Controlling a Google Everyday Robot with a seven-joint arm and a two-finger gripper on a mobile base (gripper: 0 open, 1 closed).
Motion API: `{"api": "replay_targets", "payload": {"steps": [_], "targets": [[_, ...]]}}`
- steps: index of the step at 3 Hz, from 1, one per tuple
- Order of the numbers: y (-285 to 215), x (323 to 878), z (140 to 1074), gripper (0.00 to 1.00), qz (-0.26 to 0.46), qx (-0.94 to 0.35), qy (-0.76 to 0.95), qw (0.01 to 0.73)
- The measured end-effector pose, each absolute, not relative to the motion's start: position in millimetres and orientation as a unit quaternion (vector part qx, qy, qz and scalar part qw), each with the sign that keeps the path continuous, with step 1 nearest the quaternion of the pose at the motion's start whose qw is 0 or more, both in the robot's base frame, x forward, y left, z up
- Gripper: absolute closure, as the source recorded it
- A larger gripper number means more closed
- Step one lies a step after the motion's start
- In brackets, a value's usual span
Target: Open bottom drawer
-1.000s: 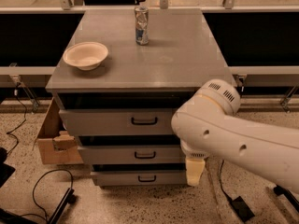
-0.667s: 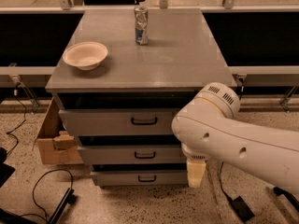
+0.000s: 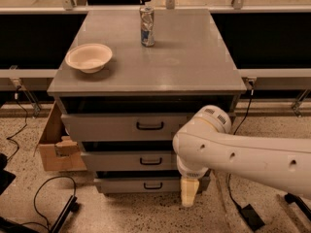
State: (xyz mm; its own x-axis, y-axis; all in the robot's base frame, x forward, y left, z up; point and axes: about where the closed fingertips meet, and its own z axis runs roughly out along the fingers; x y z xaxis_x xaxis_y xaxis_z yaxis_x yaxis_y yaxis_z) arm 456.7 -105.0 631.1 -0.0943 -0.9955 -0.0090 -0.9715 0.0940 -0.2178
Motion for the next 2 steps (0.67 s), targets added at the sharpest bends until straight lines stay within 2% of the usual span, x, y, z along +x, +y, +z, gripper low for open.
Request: {"api": "replay_targets", "payload": {"steps": [1,2], "targets": [[-81,452,555,0.0,-0.035,-0.673,0.735,0.08],[-64,451,489,0.0,-0.023,-0.677,0.732,0.071]]}}
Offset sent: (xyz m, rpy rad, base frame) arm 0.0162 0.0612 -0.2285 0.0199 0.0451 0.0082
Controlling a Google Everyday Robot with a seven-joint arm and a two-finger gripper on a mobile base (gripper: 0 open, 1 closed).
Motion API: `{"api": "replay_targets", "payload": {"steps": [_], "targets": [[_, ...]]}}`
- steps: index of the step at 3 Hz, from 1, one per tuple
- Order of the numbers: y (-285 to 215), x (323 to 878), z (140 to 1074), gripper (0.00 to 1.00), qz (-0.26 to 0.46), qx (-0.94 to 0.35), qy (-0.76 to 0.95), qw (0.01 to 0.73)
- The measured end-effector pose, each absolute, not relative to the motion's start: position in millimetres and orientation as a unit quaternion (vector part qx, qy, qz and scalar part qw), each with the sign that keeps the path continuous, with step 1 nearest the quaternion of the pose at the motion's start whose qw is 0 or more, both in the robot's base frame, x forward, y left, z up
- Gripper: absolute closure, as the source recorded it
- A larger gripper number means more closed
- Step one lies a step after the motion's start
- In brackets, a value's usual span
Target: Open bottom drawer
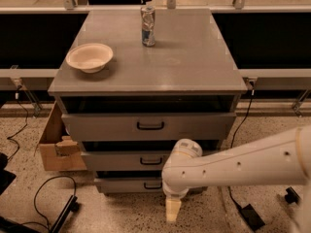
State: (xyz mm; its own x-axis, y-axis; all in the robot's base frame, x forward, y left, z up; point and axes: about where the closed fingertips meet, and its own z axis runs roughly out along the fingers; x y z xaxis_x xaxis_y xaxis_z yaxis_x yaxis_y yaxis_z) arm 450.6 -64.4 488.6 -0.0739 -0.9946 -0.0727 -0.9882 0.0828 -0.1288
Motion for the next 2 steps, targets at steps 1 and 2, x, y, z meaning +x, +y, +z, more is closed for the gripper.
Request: {"api": "replay_targets", "payload": {"steps": [1,2], "targets": [[-55,463,437,0.0,-0.037,-0.679,0.731,0.053],[-51,472,395,0.0,-0.041,-0.679,0.732,0.032]]}}
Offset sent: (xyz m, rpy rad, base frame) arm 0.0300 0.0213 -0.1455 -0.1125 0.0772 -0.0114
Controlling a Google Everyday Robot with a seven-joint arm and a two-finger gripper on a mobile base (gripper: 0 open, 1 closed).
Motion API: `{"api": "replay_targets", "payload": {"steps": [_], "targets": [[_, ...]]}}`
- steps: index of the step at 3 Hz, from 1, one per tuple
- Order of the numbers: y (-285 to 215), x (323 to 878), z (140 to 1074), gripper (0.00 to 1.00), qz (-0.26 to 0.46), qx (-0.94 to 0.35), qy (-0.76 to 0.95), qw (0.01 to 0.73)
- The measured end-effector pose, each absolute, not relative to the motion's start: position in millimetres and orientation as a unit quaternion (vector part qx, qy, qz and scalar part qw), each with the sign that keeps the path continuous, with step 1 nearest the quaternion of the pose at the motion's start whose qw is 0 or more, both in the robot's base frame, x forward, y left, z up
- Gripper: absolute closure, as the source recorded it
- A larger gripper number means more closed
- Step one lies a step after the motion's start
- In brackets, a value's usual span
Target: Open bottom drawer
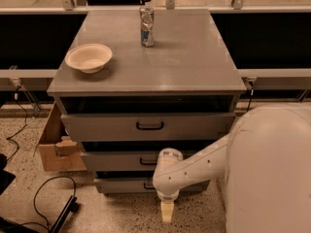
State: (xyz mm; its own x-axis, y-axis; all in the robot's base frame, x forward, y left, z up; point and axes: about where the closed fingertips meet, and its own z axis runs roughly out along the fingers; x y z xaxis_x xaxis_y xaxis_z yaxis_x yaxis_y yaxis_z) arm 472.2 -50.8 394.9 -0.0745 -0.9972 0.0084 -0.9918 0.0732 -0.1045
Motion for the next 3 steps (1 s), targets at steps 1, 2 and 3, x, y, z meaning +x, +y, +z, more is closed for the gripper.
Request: {"api": "replay_targets", "payload": {"steps": [1,2,3], "targets": [[-51,470,383,0.0,-0.036,-0.679,0.733,0.03],[-59,479,366,0.0,-0.029,-0.673,0.737,0.05],[-77,495,342,0.0,-0.025,-0.662,0.745,0.075]]}}
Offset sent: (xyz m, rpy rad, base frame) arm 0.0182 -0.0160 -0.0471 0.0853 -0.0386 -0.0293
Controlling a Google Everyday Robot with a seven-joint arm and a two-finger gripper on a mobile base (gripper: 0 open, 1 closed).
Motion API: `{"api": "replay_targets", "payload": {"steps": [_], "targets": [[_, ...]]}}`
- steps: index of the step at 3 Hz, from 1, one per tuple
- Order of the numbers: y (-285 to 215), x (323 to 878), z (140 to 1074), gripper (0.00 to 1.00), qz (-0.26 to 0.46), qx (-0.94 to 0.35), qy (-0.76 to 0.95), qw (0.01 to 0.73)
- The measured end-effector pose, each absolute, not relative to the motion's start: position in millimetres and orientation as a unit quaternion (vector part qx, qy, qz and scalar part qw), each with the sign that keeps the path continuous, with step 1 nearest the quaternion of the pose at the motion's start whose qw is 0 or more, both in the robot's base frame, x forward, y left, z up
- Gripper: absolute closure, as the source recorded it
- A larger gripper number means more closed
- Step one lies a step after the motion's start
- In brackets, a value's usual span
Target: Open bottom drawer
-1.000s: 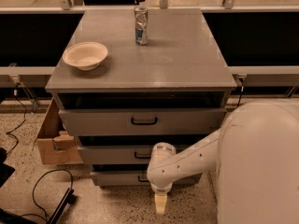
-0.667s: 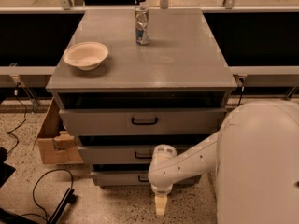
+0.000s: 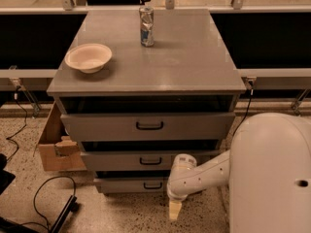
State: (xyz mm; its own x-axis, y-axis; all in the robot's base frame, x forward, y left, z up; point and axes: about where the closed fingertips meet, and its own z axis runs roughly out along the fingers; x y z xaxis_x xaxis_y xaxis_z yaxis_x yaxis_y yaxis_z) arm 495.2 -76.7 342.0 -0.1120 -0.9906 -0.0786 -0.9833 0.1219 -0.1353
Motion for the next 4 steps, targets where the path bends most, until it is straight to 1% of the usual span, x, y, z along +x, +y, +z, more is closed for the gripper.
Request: {"api": "replay_targets", "payload": {"steps": [1,2,4], "targets": [[-90,514,309,0.0,-0.033,-0.65,0.756,0.071],[-97,527,270,0.0,-0.039,-0.64,0.766,0.043],[-104,529,224,0.0,-0.049,-0.616,0.785,0.033]]}}
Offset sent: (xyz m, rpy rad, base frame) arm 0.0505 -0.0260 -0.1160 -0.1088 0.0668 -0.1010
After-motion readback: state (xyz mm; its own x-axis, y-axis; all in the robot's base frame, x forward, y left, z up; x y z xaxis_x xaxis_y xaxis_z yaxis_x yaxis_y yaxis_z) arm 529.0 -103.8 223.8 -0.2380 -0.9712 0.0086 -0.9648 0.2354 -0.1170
